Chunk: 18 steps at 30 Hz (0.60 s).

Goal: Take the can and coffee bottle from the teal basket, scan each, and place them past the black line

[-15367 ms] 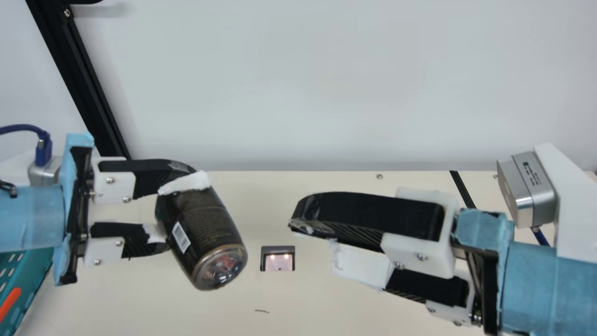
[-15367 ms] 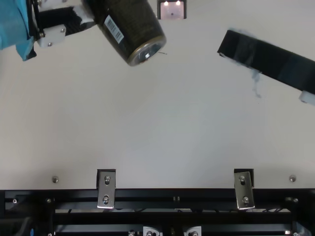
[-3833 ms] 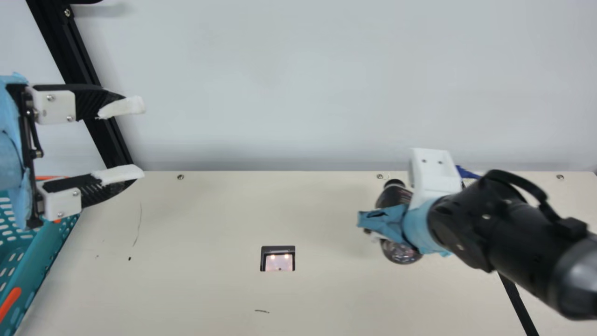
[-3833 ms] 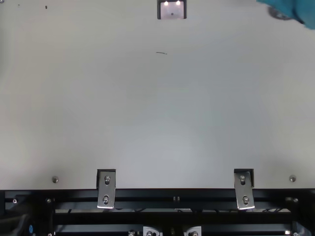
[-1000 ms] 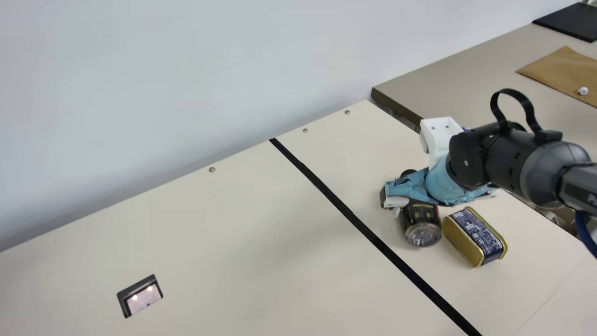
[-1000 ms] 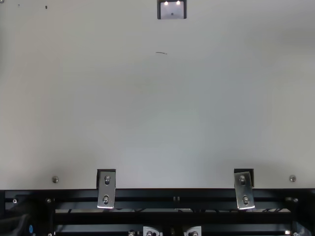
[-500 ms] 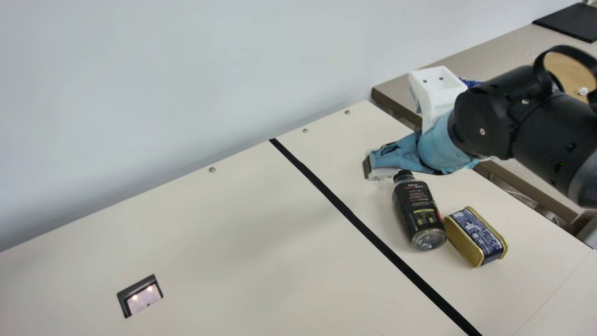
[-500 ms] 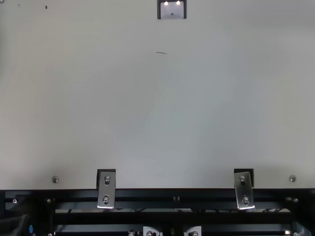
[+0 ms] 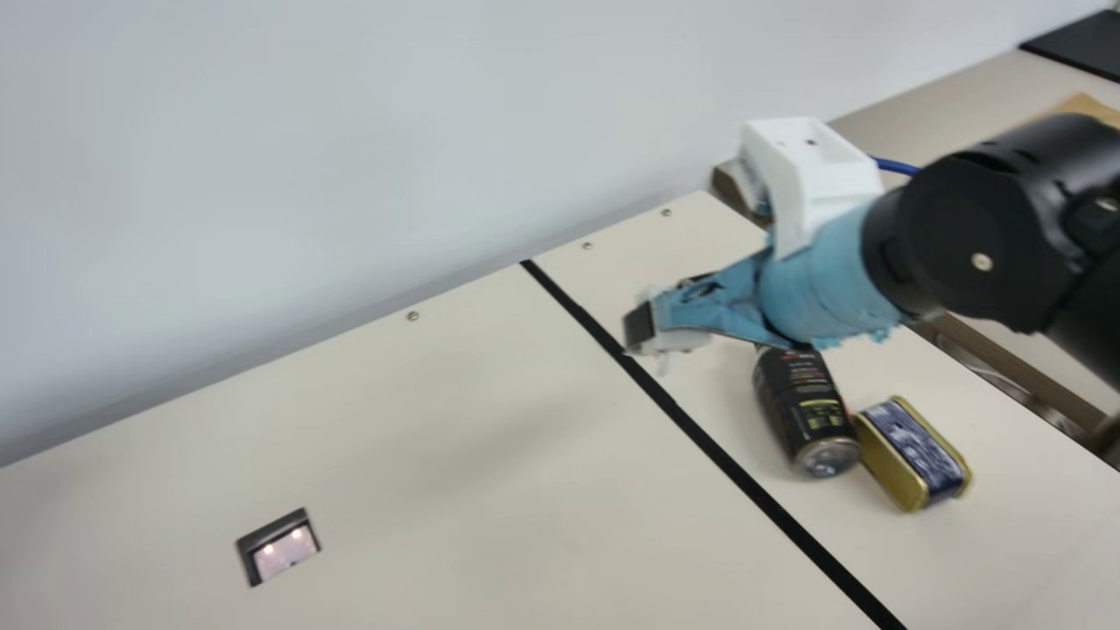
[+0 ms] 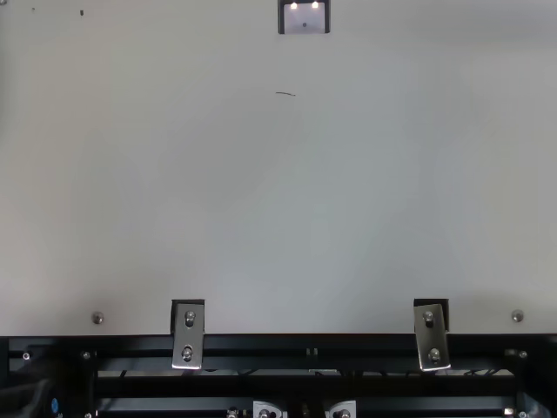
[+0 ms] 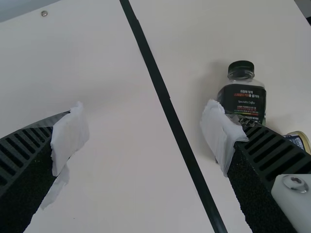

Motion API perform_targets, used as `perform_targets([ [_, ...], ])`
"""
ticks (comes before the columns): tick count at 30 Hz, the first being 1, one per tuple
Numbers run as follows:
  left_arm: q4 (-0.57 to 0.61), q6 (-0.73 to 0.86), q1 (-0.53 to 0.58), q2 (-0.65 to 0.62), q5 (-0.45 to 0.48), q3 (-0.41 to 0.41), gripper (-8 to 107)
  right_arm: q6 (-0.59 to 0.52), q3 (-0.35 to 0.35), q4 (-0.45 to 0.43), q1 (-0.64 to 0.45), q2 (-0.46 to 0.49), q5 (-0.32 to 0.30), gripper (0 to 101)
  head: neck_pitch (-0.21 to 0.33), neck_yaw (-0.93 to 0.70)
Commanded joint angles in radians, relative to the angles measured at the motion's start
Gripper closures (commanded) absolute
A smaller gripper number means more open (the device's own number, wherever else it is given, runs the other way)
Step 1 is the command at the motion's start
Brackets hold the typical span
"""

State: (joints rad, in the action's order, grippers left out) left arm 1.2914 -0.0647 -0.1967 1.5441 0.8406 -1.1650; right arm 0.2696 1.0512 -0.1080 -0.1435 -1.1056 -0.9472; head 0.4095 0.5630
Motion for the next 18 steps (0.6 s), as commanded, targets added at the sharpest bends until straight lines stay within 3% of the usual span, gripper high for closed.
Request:
perform_targets([
  [1, 0.000, 0.000, 0.000, 0.000, 0.000, 0.000, 9, 0.000, 0.000, 0.000, 0.000, 0.000, 0.000, 0, 0.020, -0.070],
  [10, 0.000, 0.000, 0.000, 0.000, 0.000, 0.000, 9, 0.000, 0.000, 0.000, 0.000, 0.000, 0.000, 0, 0.010, -0.343],
  [18, 0.000, 0.000, 0.000, 0.000, 0.000, 0.000, 9, 0.000, 0.000, -0.001, 0.000, 0.000, 0.000, 0, 0.004, -0.399],
])
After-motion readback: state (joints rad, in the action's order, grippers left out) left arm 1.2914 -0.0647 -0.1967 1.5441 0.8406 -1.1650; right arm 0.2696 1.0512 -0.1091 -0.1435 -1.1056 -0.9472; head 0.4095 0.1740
